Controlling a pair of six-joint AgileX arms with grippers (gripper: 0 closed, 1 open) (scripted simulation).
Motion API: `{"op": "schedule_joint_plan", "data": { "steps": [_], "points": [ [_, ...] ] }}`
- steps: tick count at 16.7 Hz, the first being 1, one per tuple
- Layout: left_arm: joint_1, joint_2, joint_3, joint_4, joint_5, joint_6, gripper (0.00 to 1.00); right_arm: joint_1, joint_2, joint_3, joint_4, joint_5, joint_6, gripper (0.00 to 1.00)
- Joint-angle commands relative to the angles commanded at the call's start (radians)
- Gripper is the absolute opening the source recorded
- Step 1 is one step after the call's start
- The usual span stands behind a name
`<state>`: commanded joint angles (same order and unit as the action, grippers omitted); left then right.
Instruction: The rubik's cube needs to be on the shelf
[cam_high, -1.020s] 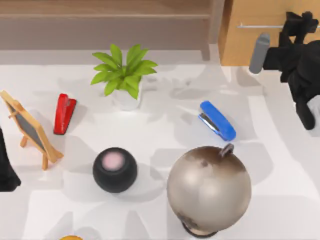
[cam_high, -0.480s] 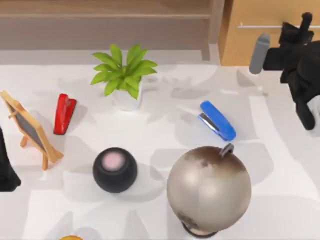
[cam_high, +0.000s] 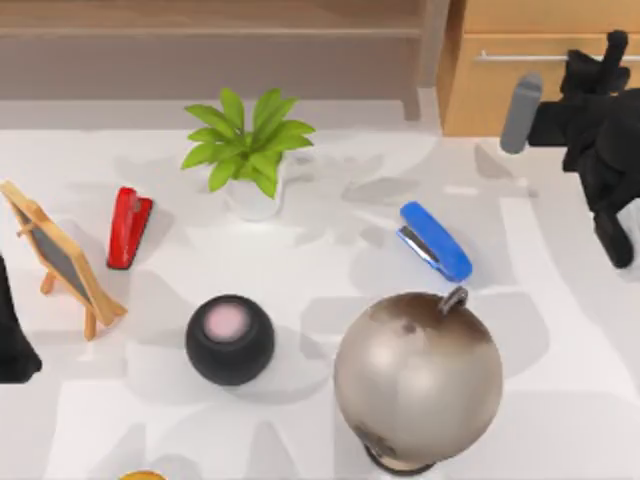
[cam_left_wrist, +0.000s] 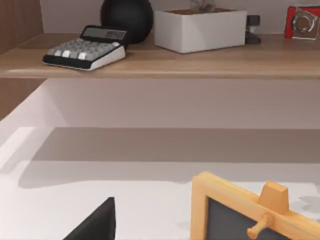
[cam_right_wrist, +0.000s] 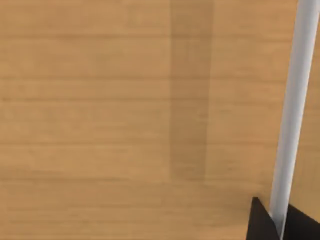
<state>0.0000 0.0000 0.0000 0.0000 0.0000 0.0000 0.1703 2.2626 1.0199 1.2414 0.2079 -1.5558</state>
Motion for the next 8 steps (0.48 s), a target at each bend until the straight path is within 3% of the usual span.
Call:
{"op": "schedule_joint_plan", "data": {
  "steps": [8],
  "points": [
    [0.0,0.0,0.0,0.0,0.0,0.0,1.0,0.032,-0.103,-0.246,0.136,0.027,0.002,0.0]
  ]
}}
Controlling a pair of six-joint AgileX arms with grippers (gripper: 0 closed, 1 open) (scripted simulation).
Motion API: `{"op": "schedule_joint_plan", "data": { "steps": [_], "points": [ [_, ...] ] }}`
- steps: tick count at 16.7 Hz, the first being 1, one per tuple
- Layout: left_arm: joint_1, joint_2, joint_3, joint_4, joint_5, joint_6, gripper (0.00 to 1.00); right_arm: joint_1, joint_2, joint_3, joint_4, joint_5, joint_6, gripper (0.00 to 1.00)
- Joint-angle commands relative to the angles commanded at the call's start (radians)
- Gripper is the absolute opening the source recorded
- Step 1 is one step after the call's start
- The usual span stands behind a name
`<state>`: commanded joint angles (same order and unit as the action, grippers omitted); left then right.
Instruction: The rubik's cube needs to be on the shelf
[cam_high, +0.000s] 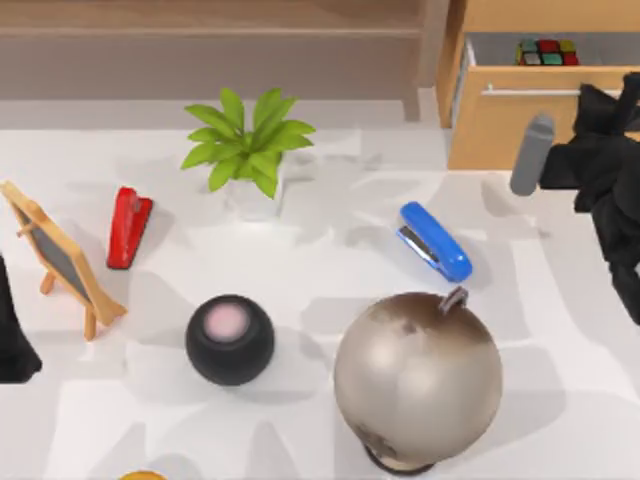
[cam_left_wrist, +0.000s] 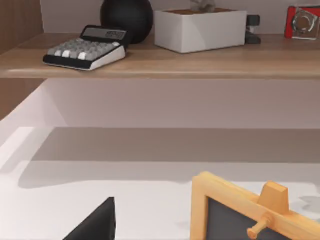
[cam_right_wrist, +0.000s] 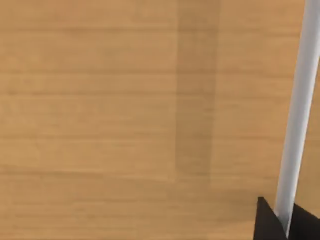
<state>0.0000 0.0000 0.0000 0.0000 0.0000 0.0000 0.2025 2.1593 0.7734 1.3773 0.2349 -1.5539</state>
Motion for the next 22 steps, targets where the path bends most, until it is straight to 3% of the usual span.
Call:
{"op": "schedule_joint_plan", "data": {
  "steps": [5,12,22],
  "points": [
    [0.0,0.0,0.0,0.0,0.0,0.0,1.0,-0.003,-0.005,-0.013,0.01,0.004,0.0,0.0],
    [0.0,0.0,0.0,0.0,0.0,0.0,1.0,0.04,-0.092,-0.248,0.149,0.044,0.001,0.0],
    [0.0,0.0,0.0,0.0,0.0,0.0,1.0,0.071,-0.123,-0.358,0.238,0.078,0.004,0.0]
  ]
}}
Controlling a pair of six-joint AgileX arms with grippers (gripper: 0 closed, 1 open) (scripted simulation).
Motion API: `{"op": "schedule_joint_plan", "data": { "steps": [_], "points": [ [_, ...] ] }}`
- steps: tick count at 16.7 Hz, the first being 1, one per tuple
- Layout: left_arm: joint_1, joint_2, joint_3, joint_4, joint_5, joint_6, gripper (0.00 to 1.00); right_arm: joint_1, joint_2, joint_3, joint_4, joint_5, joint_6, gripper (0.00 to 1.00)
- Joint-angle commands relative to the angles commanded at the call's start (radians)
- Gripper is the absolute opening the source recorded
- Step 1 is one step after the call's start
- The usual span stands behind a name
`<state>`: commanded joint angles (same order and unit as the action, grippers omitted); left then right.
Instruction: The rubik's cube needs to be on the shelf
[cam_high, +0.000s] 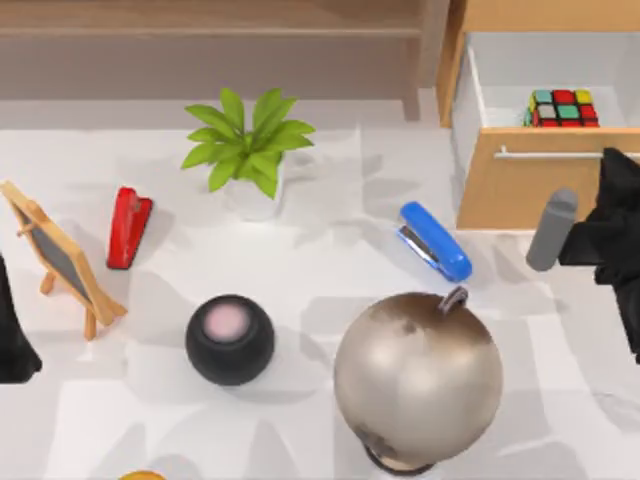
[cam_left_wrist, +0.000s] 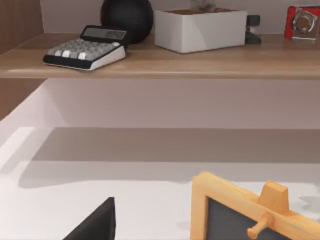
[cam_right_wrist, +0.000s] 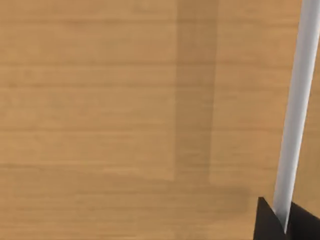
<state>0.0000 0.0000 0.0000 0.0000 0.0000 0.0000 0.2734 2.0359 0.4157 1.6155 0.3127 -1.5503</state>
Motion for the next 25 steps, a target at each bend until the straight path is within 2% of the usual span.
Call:
{"op": "schedule_joint_plan", "data": {
  "steps": [4,9,22,25],
  "points": [
    [0.0,0.0,0.0,0.0,0.0,0.0,1.0,0.031,-0.03,-0.133,0.086,0.033,-0.001,0.0],
    [0.0,0.0,0.0,0.0,0.0,0.0,1.0,0.04,-0.038,-0.145,0.097,0.04,-0.001,0.0],
    [0.0,0.0,0.0,0.0,0.0,0.0,1.0,0.04,-0.038,-0.145,0.097,0.04,-0.001,0.98],
    [0.0,0.0,0.0,0.0,0.0,0.0,1.0,0.04,-0.038,-0.145,0.097,0.04,-0.001,1.0]
  ]
}}
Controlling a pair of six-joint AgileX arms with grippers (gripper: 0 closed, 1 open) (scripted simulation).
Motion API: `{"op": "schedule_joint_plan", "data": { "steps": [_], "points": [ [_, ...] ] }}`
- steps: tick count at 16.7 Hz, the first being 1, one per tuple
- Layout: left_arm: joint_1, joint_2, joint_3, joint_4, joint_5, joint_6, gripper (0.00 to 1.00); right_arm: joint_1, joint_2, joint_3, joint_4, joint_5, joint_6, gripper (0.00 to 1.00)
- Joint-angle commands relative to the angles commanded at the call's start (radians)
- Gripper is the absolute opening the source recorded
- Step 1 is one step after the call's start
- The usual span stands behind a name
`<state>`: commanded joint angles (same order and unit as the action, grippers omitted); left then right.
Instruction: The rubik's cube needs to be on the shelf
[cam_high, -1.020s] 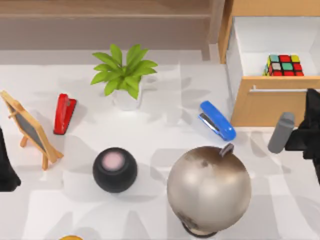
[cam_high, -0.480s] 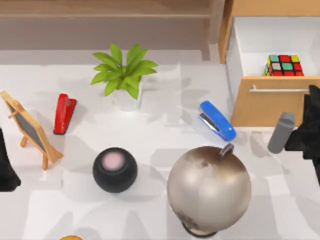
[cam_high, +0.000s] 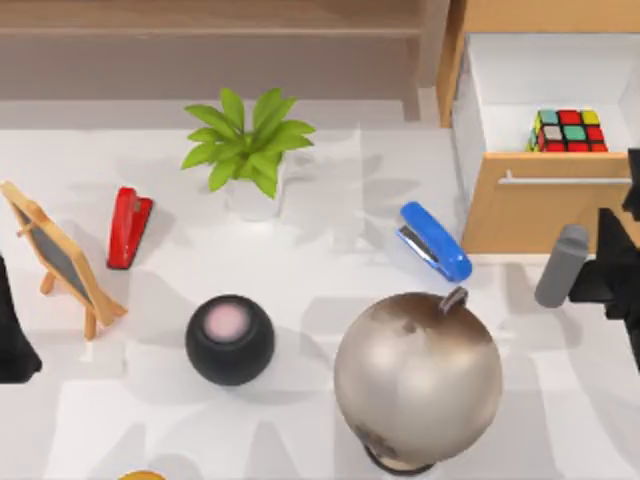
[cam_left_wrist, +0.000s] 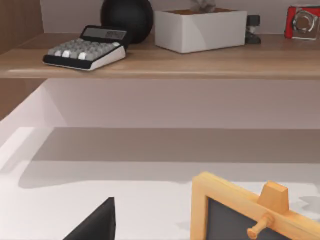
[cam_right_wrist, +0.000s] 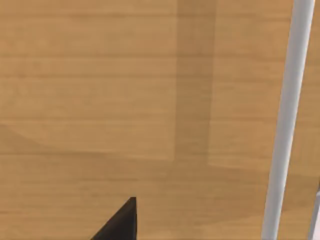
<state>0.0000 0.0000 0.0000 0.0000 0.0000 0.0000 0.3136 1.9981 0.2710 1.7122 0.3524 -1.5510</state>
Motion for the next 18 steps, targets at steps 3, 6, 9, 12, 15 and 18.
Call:
{"op": "schedule_joint_plan", "data": {
  "steps": [3,6,9,12,15,18],
  "points": [
    [0.0,0.0,0.0,0.0,0.0,0.0,1.0,0.0,0.0,0.0,0.0,0.0,0.0,1.0],
    [0.0,0.0,0.0,0.0,0.0,0.0,1.0,-0.001,0.0,0.002,0.0,0.0,0.0,1.0],
    [0.0,0.0,0.0,0.0,0.0,0.0,1.0,0.012,-0.004,-0.028,0.027,0.012,0.0,1.0],
    [0.0,0.0,0.0,0.0,0.0,0.0,1.0,0.03,-0.008,-0.071,0.064,0.03,0.001,1.0],
    [0.0,0.0,0.0,0.0,0.0,0.0,1.0,0.031,-0.008,-0.073,0.066,0.031,0.0,1.0],
    [0.0,0.0,0.0,0.0,0.0,0.0,1.0,0.031,0.042,-0.071,0.038,0.027,0.007,1.0]
  ]
}}
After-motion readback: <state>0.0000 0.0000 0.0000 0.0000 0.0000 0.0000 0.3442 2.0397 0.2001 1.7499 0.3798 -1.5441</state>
